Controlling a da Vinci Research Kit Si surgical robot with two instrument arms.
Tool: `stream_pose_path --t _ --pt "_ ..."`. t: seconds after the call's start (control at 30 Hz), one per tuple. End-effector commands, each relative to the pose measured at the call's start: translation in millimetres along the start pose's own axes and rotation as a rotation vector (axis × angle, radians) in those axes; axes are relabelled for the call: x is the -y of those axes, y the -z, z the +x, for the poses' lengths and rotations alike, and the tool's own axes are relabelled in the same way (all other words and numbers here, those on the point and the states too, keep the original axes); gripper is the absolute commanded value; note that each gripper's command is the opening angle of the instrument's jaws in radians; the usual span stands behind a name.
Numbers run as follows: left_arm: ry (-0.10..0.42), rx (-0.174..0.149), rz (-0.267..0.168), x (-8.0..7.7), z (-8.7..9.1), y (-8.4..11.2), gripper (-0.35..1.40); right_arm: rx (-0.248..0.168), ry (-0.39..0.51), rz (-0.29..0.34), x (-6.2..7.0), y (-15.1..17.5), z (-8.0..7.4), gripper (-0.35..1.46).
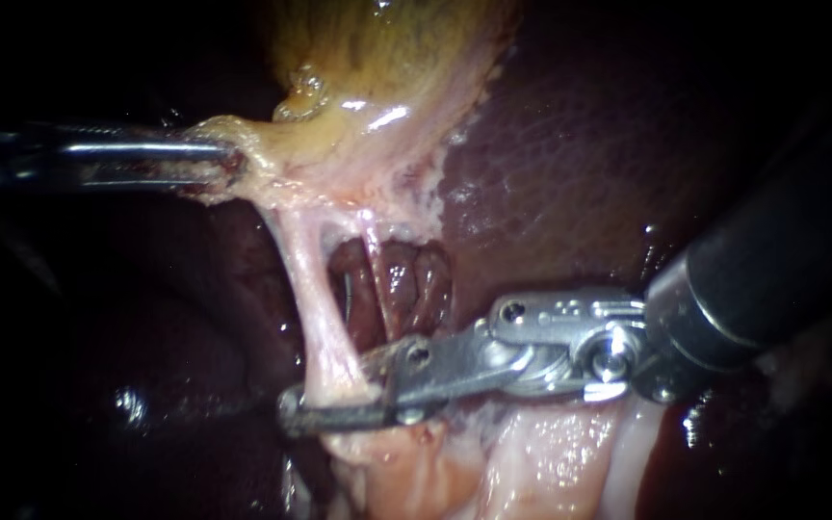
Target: Going back first clip left tube
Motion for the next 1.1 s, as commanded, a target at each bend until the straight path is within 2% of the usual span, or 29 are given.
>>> stream_pose_path --t 0.03,0.07,0.1,0.17,0.2,0.27,0.37,0.5,0.67,0.73,0.83,0.93,1.1 --pt "0.000 0.000 0.001 0.0 0.0 0.0 -0.35 0.000 0.000 -0.001 0.0 0.0 0.0 -0.35" --pt "0.000 0.000 0.001 0.0 0.0 -0.1 -0.35 -0.003 0.000 0.000 0.0 0.0 0.0 -0.35" --pt "0.000 0.000 0.001 0.0 0.0 -0.1 -0.35 -0.012 0.000 0.002 0.0 0.0 0.0 -0.27" --pt "0.000 0.000 0.001 0.0 0.0 -0.1 -0.35 -0.038 0.002 0.007 0.0 -0.1 -0.1 0.07" --pt "0.000 0.000 0.001 0.0 0.0 -0.1 -0.35 -0.044 0.003 0.005 0.0 -0.2 -0.1 0.17" --pt "0.000 -0.001 0.001 0.0 0.0 -0.1 -0.35 -0.049 0.004 -0.011 -0.2 -0.5 -0.2 0.32" --pt "0.000 -0.001 0.002 -0.1 0.0 -0.2 -0.35 -0.074 0.015 -0.060 -0.7 -0.8 -0.2 0.45" --pt "0.000 -0.001 0.003 -0.3 0.0 -0.3 -0.35 -0.130 0.057 -0.141 -2.4 -1.2 -0.3 0.49" --pt "0.000 -0.001 0.004 -0.6 0.0 -0.2 -0.35 -0.132 0.148 -0.213 -4.2 -0.4 -1.0 0.50" --pt "0.001 -0.001 0.004 -0.6 0.0 -0.2 -0.35 -0.131 0.164 -0.228 -4.5 0.2 -1.4 0.50" --pt "0.001 -0.001 0.004 -0.6 0.0 -0.2 -0.35 -0.126 0.203 -0.244 -4.3 1.6 -1.9 0.50" --pt "0.001 -0.001 0.004 -0.7 0.0 -0.1 -0.35 -0.123 0.235 -0.253 -3.4 4.1 -2.4 0.50" --pt "0.001 -0.002 0.005 -0.7 0.0 -0.1 -0.35 -0.121 0.277 -0.250 -1.9 9.9 -2.2 0.50"
